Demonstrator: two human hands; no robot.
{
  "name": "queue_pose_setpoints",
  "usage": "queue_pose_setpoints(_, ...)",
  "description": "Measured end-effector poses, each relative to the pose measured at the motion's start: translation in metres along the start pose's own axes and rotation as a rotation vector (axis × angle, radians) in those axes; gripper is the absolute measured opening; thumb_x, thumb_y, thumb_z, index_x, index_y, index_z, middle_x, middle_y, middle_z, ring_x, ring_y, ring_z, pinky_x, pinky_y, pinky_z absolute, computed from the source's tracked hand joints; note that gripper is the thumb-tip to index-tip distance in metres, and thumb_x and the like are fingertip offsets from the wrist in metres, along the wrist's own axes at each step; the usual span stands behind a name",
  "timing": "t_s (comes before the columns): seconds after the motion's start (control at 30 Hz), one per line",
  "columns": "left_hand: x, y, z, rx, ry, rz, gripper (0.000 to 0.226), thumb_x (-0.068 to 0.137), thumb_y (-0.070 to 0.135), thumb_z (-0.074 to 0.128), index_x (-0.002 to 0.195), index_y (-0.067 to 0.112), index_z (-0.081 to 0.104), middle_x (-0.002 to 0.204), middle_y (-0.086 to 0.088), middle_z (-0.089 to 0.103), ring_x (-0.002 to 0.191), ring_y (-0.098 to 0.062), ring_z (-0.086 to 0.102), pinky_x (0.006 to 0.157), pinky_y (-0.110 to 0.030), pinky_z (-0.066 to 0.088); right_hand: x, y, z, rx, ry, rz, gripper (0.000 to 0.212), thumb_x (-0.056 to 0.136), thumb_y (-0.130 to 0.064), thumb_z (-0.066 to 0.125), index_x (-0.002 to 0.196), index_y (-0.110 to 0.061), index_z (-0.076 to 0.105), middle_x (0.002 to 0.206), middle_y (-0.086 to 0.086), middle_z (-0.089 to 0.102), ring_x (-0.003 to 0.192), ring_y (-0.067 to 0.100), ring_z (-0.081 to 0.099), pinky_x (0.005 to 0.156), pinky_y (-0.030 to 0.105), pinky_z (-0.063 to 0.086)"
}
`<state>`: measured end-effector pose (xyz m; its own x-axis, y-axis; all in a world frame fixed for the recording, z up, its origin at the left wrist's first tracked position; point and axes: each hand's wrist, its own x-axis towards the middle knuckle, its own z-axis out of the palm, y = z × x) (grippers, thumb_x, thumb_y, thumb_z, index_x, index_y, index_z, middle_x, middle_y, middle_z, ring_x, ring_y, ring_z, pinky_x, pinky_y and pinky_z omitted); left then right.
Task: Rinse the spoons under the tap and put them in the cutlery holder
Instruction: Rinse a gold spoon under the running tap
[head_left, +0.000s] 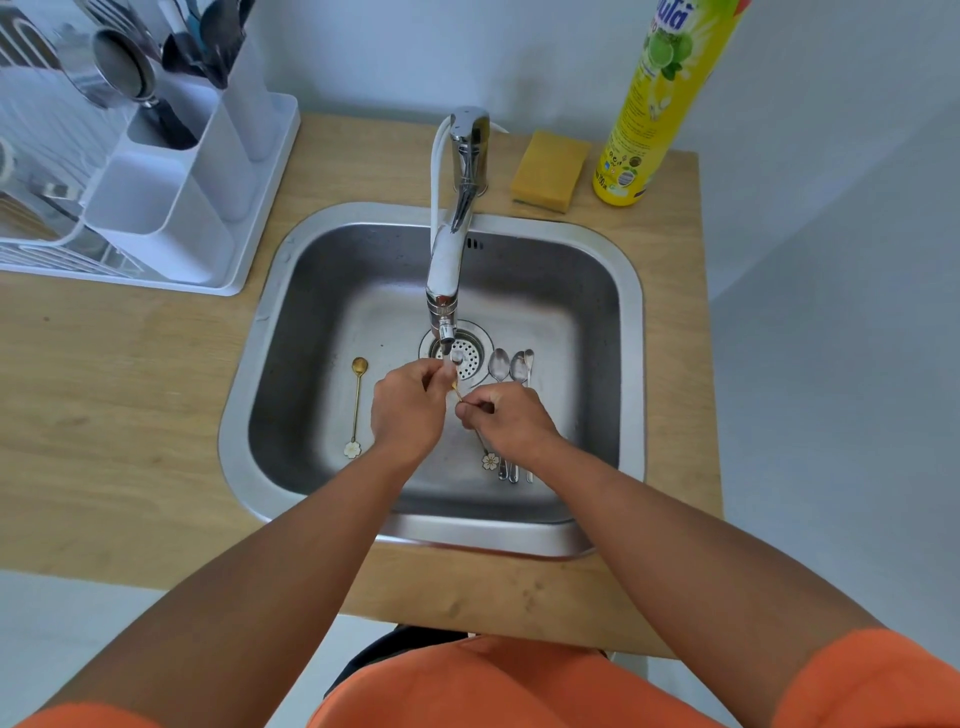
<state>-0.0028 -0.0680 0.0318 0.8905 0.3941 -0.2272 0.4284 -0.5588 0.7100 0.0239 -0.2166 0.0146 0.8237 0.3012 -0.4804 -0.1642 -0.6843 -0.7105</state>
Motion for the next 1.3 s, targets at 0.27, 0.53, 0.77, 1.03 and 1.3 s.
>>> queue_pose_setpoints(0.27, -0.005, -0.002, 0.006, -0.042, -0.001, -0.015, 0.016, 0.102, 0.028, 0.064, 0.109, 0.025, 0.077, 0.089, 0.013, 0.074, 0.086, -0.012, 0.07, 0.078, -0.032, 0.058, -0.001, 0.0, 0.001, -0.044, 0.006, -0.015, 0.028, 0.095, -0.04, 0.069, 0.068, -0.035, 0.069, 0.069, -0.018, 0.07, 0.076, 0.009, 0.067, 0.081, 0.04, 0.06)
queue_pose_setpoints(0.53, -0.007, 0.0, 0.009, 0.04, 0.067, -0.034, 0.03, 0.1, 0.054, 0.058, 0.096, 0.03, 0.075, 0.075, 0.013, 0.068, 0.074, -0.015, 0.067, 0.064, -0.034, 0.054, -0.001, -0.004, -0.006, -0.102, -0.027, -0.046, 0.032, 0.096, -0.04, 0.067, 0.064, -0.037, 0.065, 0.071, -0.017, 0.07, 0.08, 0.012, 0.068, 0.081, 0.04, 0.058)
queue_pose_setpoints(0.77, -0.003, -0.002, 0.003, -0.191, -0.005, -0.031, 0.029, 0.103, 0.046, 0.059, 0.086, 0.029, 0.075, 0.078, 0.01, 0.075, 0.076, -0.006, 0.069, 0.066, -0.024, 0.05, -0.002, -0.003, -0.001, -0.089, -0.019, -0.053, 0.03, 0.098, -0.042, 0.062, 0.068, -0.035, 0.067, 0.075, -0.008, 0.072, 0.076, 0.016, 0.068, 0.077, 0.04, 0.058)
queue_pose_setpoints(1.03, 0.001, -0.004, -0.012, -0.485, -0.384, -0.215, 0.033, 0.109, 0.044, 0.044, 0.107, 0.038, 0.077, 0.099, 0.015, 0.072, 0.095, -0.006, 0.061, 0.077, -0.029, 0.046, -0.002, 0.0, -0.005, -0.162, -0.024, -0.112, 0.024, 0.101, -0.041, 0.059, 0.081, -0.031, 0.068, 0.077, -0.007, 0.068, 0.076, 0.018, 0.065, 0.072, 0.036, 0.054)
queue_pose_setpoints(1.3, 0.0, -0.009, -0.008, -0.596, -0.414, -0.392, 0.049, 0.111, 0.046, 0.036, 0.106, 0.025, 0.08, 0.081, 0.008, 0.075, 0.091, -0.013, 0.063, 0.08, -0.035, 0.044, -0.007, 0.001, -0.001, -0.222, -0.026, -0.146, 0.029, 0.103, -0.041, 0.057, 0.074, -0.038, 0.06, 0.082, -0.008, 0.068, 0.079, 0.019, 0.064, 0.068, 0.033, 0.049)
